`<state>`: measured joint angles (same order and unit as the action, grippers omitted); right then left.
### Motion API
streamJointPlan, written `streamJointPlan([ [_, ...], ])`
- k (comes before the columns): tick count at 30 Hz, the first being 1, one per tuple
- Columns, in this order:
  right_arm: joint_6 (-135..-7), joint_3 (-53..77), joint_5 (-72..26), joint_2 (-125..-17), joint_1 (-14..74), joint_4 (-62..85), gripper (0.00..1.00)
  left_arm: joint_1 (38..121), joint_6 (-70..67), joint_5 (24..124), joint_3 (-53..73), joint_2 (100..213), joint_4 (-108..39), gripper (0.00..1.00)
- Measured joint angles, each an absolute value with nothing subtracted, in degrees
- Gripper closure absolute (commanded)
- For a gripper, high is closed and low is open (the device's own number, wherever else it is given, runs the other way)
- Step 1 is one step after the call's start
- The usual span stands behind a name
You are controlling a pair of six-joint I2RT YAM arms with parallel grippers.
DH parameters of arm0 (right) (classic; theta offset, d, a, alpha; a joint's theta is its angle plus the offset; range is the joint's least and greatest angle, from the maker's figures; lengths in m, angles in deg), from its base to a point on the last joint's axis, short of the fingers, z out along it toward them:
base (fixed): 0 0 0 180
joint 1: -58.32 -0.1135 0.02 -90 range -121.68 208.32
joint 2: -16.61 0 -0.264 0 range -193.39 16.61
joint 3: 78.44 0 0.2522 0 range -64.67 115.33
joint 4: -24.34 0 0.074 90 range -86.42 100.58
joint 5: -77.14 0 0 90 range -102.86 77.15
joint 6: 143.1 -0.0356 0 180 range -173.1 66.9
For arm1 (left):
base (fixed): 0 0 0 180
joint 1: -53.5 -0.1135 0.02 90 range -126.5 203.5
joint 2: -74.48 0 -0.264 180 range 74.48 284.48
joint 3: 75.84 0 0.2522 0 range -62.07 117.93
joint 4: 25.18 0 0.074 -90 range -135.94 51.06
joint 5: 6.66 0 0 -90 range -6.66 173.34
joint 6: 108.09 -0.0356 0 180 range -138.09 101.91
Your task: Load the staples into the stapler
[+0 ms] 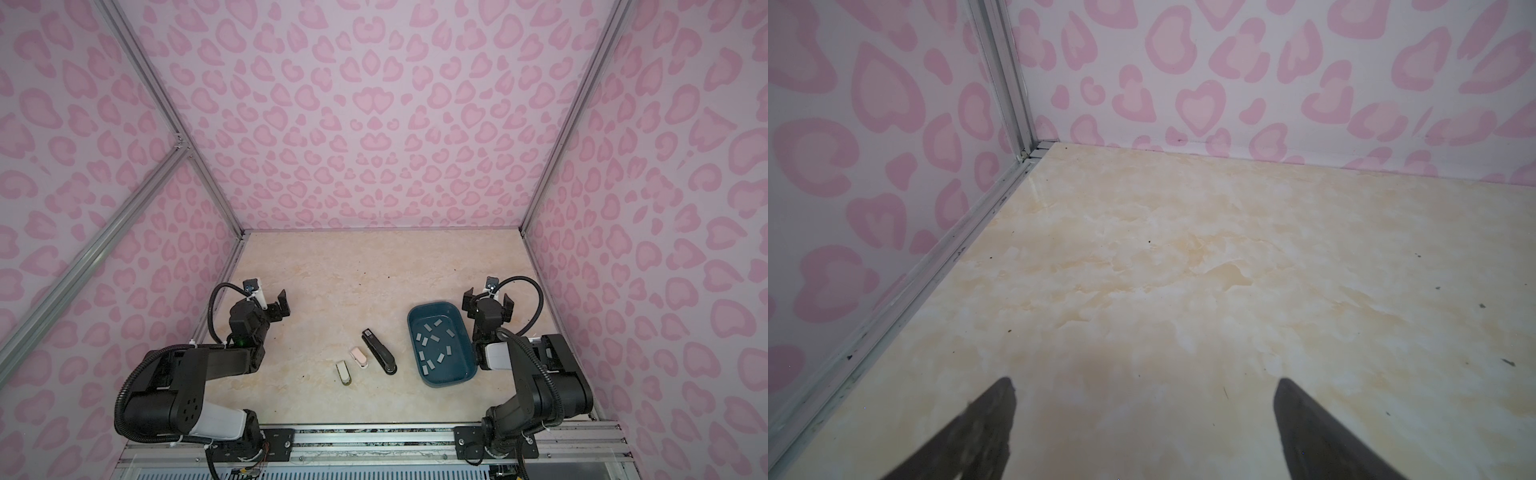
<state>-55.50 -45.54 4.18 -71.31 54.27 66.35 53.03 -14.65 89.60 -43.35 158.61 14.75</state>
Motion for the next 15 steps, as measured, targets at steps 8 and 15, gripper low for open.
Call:
streamJointPlan([
  [8,-55.3,-45.6,4.3,-71.3,54.0,66.4,0.01,53.2,-14.7,89.7,-43.4,158.6,14.9,0.02],
  [15,-54.4,-47.1,6.5,-70.9,52.5,67.8,0.01,53.3,-14.8,89.8,-43.2,158.6,14.7,0.02],
])
